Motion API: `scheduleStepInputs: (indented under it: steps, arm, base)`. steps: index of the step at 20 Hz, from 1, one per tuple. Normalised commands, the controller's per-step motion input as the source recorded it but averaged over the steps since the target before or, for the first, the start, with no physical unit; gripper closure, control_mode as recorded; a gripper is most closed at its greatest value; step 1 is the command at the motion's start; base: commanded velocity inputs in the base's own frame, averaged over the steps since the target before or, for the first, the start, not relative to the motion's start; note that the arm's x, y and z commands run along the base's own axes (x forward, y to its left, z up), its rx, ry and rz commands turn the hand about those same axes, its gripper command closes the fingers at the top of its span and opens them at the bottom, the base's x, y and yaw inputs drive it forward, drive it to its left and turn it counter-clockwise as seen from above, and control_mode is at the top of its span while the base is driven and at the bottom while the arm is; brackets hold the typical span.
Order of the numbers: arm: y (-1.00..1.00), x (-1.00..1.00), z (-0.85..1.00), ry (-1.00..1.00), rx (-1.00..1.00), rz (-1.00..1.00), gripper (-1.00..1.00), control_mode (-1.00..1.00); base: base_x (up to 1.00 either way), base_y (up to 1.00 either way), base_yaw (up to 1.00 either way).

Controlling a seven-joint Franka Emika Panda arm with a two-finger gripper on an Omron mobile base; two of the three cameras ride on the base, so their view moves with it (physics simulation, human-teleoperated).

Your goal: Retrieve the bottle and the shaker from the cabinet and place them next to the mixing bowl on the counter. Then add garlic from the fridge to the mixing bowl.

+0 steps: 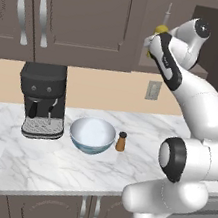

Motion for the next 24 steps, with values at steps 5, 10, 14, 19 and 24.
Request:
scheduleStepInputs:
  steps: [5,10,14,19,24]
  arm:
    - [0.0,0.06,0.0,0.01,0.0,0.0,-1.0,-1.0]
    - [0.0,0.0,0.0,0.0,0.0,0.0,1.0,-1.0]
    - [0.0,0.0,0.0,0.0,0.0,0.0,1.0,-1.0]
    - [0.0,0.0,0.0,0.0,0.0,0.0,1.0,-1.0]
    - [0.0,-0.43,0.0,-0.03,0.0,0.0,1.0,-1.0]
  base:
    - [0.0,0.0,0.0]
    - [0.0,0.0,0.0]
    - [0.0,0.0,0.0]
    - [0.0,0.0,0.0]
    - [0.0,0.0,0.0]
